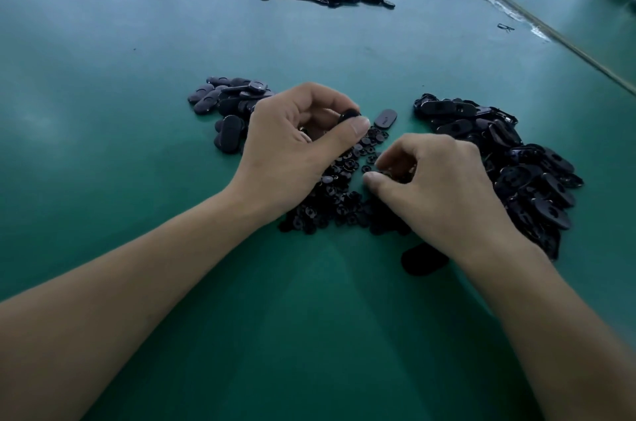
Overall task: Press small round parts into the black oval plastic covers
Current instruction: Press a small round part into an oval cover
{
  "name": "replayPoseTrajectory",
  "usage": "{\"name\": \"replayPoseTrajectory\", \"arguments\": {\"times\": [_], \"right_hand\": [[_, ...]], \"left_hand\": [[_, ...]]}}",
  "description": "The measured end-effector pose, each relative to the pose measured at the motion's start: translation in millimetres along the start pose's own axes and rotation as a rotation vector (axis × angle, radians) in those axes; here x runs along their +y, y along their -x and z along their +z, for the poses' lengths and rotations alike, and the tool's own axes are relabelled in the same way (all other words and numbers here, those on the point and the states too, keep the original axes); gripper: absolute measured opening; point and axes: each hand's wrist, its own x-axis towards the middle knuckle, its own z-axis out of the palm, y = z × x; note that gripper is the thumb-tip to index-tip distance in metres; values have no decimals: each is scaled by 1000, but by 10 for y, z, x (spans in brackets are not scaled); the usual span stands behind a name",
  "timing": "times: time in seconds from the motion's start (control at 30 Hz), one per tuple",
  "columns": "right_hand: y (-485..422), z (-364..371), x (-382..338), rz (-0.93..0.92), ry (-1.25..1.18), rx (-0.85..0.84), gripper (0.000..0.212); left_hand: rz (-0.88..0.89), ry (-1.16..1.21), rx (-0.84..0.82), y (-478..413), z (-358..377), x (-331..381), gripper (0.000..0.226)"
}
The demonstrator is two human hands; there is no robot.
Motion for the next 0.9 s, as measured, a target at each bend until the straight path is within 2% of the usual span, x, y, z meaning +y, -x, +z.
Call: {"name": "replayPoseTrajectory", "arguments": {"times": [0.27, 0.47, 0.6, 0.77, 0.9], "right_hand": [[12, -12, -42, 4, 13, -74, 9], [9, 0, -41, -46, 44, -67, 17], [-9, 5, -65, -78, -49, 6, 21], [-23, -2, -80, -55, -195, -8, 13], [-39, -3, -55, -35, -304, 90, 10]], "left_hand": [[-32, 18, 30, -15, -29, -53, 20], [-35, 14, 57, -17, -15, -70, 15], [-40, 40, 63, -22, -22, -78, 14], [-66, 49, 65, -23, -26, -86, 12], [-61, 32, 81, -25, -30, -83, 13]]}}
